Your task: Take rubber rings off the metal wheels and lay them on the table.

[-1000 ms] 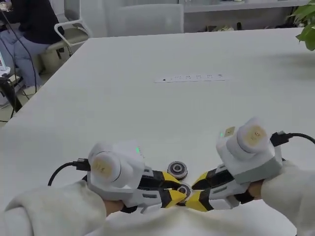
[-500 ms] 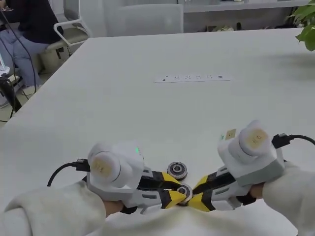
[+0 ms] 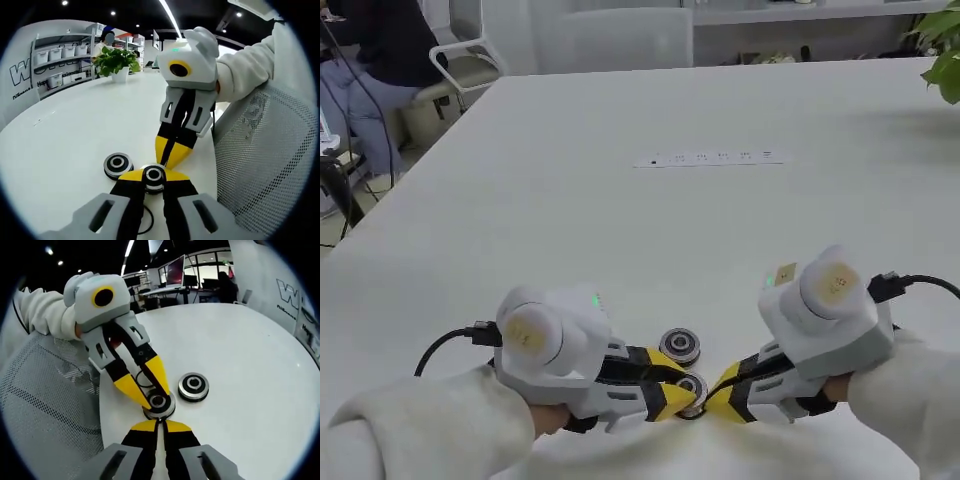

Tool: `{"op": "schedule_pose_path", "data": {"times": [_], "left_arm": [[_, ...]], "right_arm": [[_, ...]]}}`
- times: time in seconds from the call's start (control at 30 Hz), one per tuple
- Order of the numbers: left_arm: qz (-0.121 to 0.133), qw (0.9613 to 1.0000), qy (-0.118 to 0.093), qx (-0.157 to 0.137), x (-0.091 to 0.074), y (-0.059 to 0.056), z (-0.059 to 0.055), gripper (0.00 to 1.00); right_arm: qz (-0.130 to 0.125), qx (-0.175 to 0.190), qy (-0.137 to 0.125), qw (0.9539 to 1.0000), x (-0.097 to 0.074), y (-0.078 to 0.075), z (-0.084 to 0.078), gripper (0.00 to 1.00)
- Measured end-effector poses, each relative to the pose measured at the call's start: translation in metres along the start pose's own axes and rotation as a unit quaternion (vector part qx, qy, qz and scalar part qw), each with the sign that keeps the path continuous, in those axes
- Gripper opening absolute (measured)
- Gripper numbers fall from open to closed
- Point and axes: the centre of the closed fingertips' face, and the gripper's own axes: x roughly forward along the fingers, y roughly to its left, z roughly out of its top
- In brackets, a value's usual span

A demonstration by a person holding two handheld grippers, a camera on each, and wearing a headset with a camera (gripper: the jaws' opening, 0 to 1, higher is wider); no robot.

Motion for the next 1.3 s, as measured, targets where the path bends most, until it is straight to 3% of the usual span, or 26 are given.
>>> {"op": "schedule_pose_path", "data": {"times": [0.13,0.2,0.37,0.57,0.73,0.8,1.07,1.3], "left_arm": [[-0.001,1.0,0.001,0.004,0.0,0.0,0.0,0.08],[-0.001,1.0,0.003,0.007,0.0,0.0,0.0,0.08],[-0.003,1.0,0.004,0.005,0.0,-0.001,0.0,0.07],[-0.003,0.9999,0.006,0.01,0.0,-0.001,-0.001,0.07],[-0.004,0.9999,0.007,0.01,0.0,-0.001,-0.001,0.07],[-0.005,0.9999,0.008,0.009,0.0,-0.001,-0.001,0.07],[-0.006,0.9998,0.009,0.018,-0.001,-0.002,-0.002,0.07],[-0.007,0.9998,0.009,0.019,-0.001,-0.002,-0.001,0.07]], "right_arm": [[-0.007,0.017,0.007,0.9998,0.0,-0.003,0.001,0.0],[-0.012,0.055,0.013,0.9983,-0.001,-0.005,-0.001,0.0],[-0.016,0.088,-0.001,0.996,-0.005,-0.013,0.0,0.0],[-0.011,0.154,-0.003,0.988,-0.007,-0.013,0.0,0.0],[-0.005,0.195,-0.024,0.9806,-0.012,-0.015,0.004,0.0],[0.006,0.214,-0.044,0.9759,-0.012,-0.013,0.012,0.0],[0.009,0.202,-0.035,0.9787,-0.012,-0.007,0.012,0.0],[0.014,0.208,-0.037,0.9774,-0.013,-0.006,0.014,0.0]]}}
